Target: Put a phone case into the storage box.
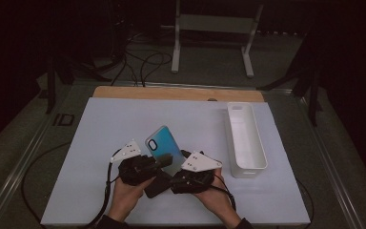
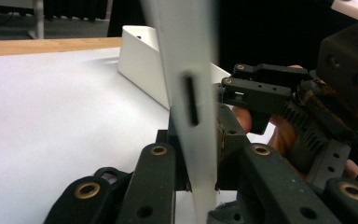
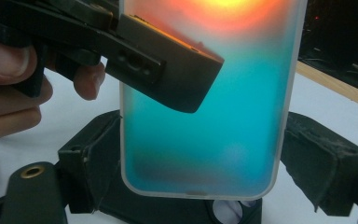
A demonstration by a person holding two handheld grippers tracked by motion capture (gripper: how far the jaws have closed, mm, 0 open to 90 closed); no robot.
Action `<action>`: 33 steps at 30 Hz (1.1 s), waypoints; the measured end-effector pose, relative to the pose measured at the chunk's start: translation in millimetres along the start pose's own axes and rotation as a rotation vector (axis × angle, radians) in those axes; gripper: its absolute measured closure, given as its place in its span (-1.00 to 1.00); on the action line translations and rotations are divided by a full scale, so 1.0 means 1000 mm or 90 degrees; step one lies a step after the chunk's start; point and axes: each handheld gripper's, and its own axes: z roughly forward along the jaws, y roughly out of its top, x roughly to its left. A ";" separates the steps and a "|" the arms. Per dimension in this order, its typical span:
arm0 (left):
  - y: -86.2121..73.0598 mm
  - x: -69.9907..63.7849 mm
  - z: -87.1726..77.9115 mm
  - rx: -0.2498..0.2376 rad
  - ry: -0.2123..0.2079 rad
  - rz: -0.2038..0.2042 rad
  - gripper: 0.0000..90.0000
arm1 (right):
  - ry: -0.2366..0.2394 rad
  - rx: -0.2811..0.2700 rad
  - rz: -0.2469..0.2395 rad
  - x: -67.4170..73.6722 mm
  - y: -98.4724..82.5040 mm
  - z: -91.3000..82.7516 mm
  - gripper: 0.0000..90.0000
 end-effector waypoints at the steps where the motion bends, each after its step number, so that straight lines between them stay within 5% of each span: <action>1: 0.000 0.000 0.000 0.000 0.000 0.000 0.80 | 0.000 0.000 0.000 0.000 0.000 0.000 -0.69; 11: -0.001 -0.002 -0.001 0.004 0.034 0.018 0.80 | 0.015 0.001 0.031 -0.013 -0.004 -0.011 -0.77; 19: -0.002 -0.003 0.001 0.009 0.062 0.024 0.80 | 0.005 -0.030 0.065 -0.029 0.000 -0.027 -0.77; 33: -0.003 -0.007 0.005 0.020 0.073 0.036 0.80 | 0.030 -0.058 0.099 -0.040 0.019 -0.029 -0.78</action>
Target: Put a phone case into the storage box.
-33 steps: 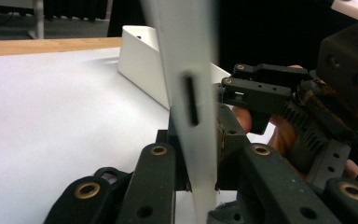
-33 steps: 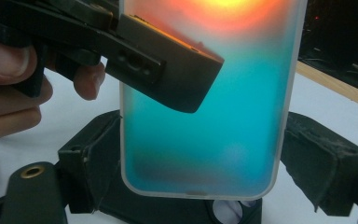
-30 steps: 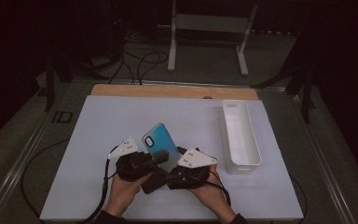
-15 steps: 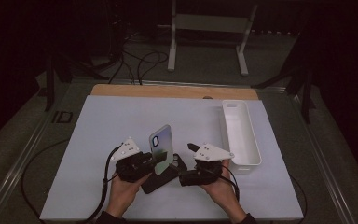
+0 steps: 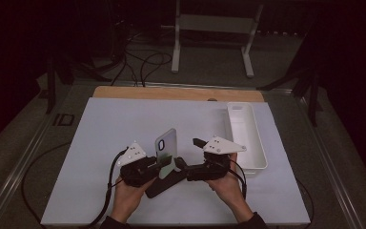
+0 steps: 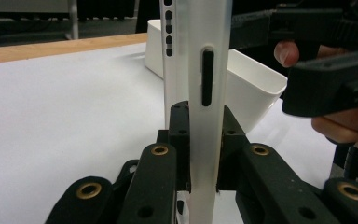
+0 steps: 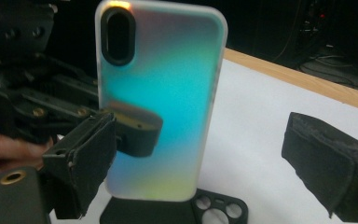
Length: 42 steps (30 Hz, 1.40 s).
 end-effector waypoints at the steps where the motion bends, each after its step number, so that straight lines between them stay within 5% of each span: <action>1: 0.000 0.000 0.000 0.000 0.000 0.000 0.80 | 0.000 0.000 0.000 0.000 0.000 0.000 -0.78; 42: 0.001 -0.013 0.011 0.015 -0.008 0.028 0.80 | 0.032 0.016 0.036 0.006 0.023 0.029 -0.78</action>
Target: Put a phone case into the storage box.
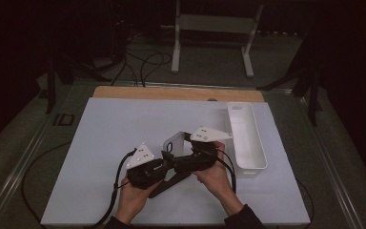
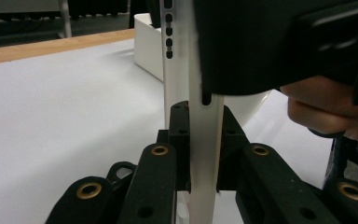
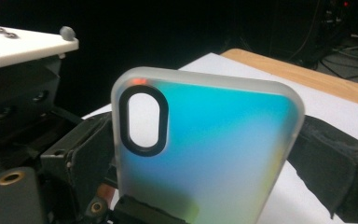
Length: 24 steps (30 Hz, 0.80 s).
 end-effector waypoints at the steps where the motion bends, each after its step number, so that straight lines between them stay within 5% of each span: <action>1: 0.000 0.000 0.000 0.000 -0.001 0.000 0.80 | -0.001 0.001 0.003 0.000 0.000 0.001 -0.75; 17: -0.001 0.000 0.002 0.000 -0.002 0.003 0.77 | -0.015 -0.013 -0.004 0.005 -0.001 -0.001 -0.64; 20: -0.001 0.001 0.000 -0.005 -0.001 0.000 0.52 | -0.021 -0.014 -0.004 0.005 -0.001 -0.001 -0.64; 24: -0.002 0.000 -0.003 -0.011 0.017 0.002 -0.09 | -0.024 -0.016 -0.003 0.003 -0.002 -0.001 -0.63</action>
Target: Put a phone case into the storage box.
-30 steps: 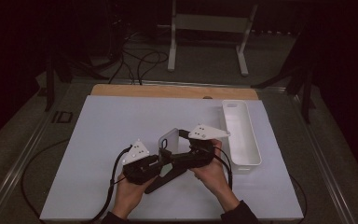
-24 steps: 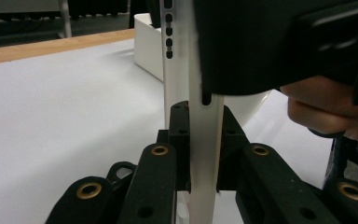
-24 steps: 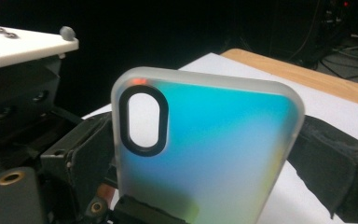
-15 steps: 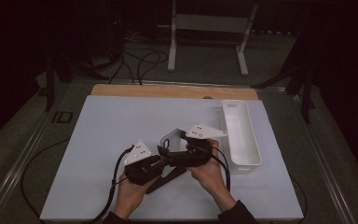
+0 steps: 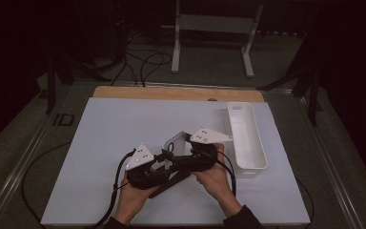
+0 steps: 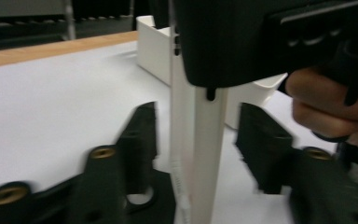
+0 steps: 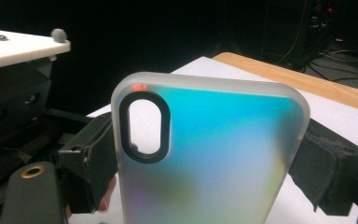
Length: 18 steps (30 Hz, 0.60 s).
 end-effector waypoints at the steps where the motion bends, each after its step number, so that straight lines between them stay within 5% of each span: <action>1: 0.000 0.000 -0.001 -0.004 0.009 0.001 -0.16 | -0.003 0.001 -0.001 0.000 0.000 0.000 -0.64; 6: -0.002 0.002 -0.007 -0.004 0.058 0.016 -0.66 | -0.007 -0.003 -0.001 -0.001 0.000 -0.001 -0.63; 10: -0.006 0.004 -0.012 0.010 0.081 0.027 -0.87 | -0.008 -0.004 0.000 -0.001 0.001 -0.002 -0.63; 18: -0.014 0.017 -0.025 0.005 0.120 0.023 -1.00 | -0.014 -0.004 0.001 -0.005 0.001 -0.004 -0.63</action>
